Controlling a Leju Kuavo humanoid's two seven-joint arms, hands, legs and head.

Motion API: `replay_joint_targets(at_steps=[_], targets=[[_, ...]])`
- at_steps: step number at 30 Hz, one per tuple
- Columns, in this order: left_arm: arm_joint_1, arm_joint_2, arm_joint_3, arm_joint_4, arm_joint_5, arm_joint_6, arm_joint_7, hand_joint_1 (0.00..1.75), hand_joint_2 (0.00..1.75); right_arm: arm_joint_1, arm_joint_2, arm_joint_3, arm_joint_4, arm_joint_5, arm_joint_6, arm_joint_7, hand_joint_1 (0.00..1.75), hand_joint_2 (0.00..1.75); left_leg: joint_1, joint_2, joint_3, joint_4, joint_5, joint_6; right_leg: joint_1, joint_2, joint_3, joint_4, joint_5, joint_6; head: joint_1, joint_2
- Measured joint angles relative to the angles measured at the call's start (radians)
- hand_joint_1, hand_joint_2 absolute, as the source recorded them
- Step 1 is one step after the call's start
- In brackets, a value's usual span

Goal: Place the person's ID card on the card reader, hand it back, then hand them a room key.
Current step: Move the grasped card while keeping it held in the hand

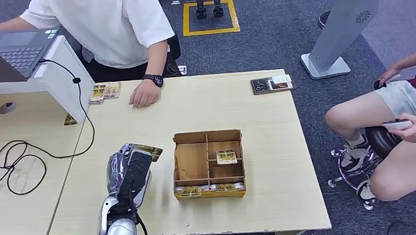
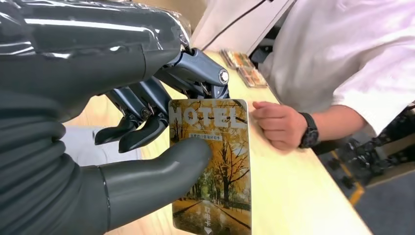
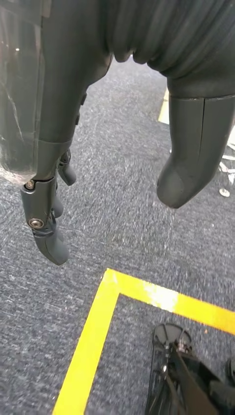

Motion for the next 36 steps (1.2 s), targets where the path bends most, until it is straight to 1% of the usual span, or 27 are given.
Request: replay_joint_targets(at_steps=[5,12,18,29,33,36], targets=[[-0.007,0.037,-0.036,0.018,-0.146,-0.013,0.077,1.75,1.75,-0.007,0.000,0.000,0.000,-0.006,-0.001,-0.009,0.00,1.75,0.000,0.000,0.000,0.000,0.000,0.000,0.000,0.000,0.000,0.000,0.000,0.000,0.000,0.000],[-0.008,0.055,-0.050,0.038,-0.324,-0.033,0.149,1.75,1.75,-0.009,0.000,0.006,0.000,-0.006,0.002,-0.004,0.00,1.75,0.000,0.000,0.000,0.000,0.000,0.000,0.000,0.000,0.000,0.000,0.000,0.000,0.000,0.000],[-0.008,0.059,-0.058,0.060,-0.433,-0.071,0.197,1.75,1.75,-0.012,0.000,0.019,0.000,-0.006,-0.001,0.003,0.00,1.75,0.000,0.000,0.000,0.000,0.000,0.000,0.000,0.000,0.000,0.000,0.000,0.000,0.000,0.000],[-0.008,0.059,-0.058,0.116,-0.546,-0.106,0.241,1.75,1.75,-0.020,0.000,0.038,0.000,-0.006,-0.002,0.006,0.00,1.75,0.000,0.000,0.000,0.000,0.000,0.000,0.000,0.000,0.000,0.000,0.000,0.000,0.000,0.000],[-0.007,0.057,-0.058,0.129,-0.584,-0.103,0.258,1.75,1.75,-0.022,0.000,0.043,0.000,-0.006,-0.002,0.007,0.00,1.75,0.000,0.000,0.000,0.000,0.000,0.000,0.000,0.000,0.000,0.000,0.000,0.000,0.000,0.000],[-0.004,0.053,-0.057,0.143,-0.638,-0.069,0.293,1.75,1.75,-0.022,0.000,0.047,0.000,-0.006,-0.004,0.011,0.00,1.75,0.000,0.000,0.000,0.000,0.000,0.000,0.000,0.000,0.000,0.000,0.000,0.000,0.000,0.000]])
